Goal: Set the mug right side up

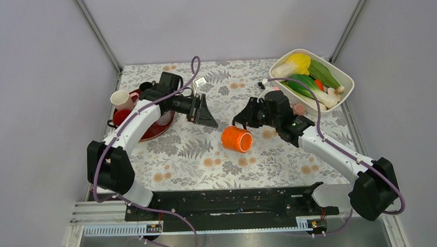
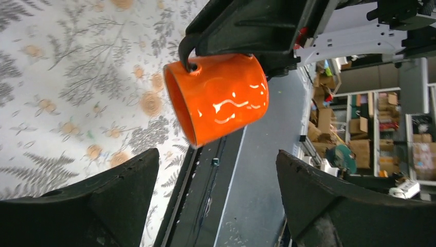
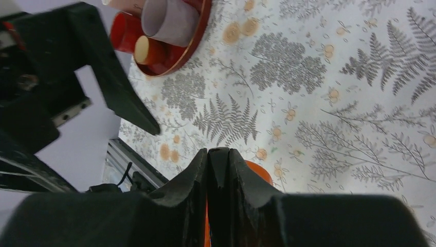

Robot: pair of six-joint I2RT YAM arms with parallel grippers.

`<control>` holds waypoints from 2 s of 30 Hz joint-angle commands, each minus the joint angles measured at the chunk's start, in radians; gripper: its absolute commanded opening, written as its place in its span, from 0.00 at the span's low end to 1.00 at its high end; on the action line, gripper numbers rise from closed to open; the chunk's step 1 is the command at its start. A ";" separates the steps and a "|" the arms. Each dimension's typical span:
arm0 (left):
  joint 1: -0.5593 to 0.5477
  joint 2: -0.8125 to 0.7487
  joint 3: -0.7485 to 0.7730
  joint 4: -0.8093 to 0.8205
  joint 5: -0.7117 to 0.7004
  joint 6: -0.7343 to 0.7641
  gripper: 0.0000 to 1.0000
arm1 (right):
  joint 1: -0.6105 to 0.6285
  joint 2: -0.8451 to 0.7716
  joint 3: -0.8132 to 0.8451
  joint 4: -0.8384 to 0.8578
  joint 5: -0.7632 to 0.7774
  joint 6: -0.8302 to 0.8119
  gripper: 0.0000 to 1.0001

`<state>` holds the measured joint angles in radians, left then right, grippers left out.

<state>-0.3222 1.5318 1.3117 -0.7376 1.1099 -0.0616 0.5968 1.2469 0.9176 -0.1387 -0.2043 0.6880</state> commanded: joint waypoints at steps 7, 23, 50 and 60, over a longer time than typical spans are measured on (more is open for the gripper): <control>-0.074 0.093 0.003 0.202 0.100 -0.181 0.84 | 0.034 -0.029 0.090 0.159 -0.047 0.040 0.00; -0.100 0.030 -0.147 0.546 0.282 -0.499 0.52 | 0.036 -0.032 0.142 0.204 -0.038 0.041 0.00; -0.011 0.070 0.212 -0.054 -0.110 -0.055 0.00 | 0.040 0.001 0.131 0.030 0.177 0.031 0.99; 0.015 0.120 0.454 -0.267 -0.922 0.391 0.00 | 0.041 -0.036 0.120 -0.041 0.237 -0.006 1.00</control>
<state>-0.3378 1.6268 1.6466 -0.9432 0.5304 0.0994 0.6304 1.2472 1.0210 -0.1726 -0.0097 0.7059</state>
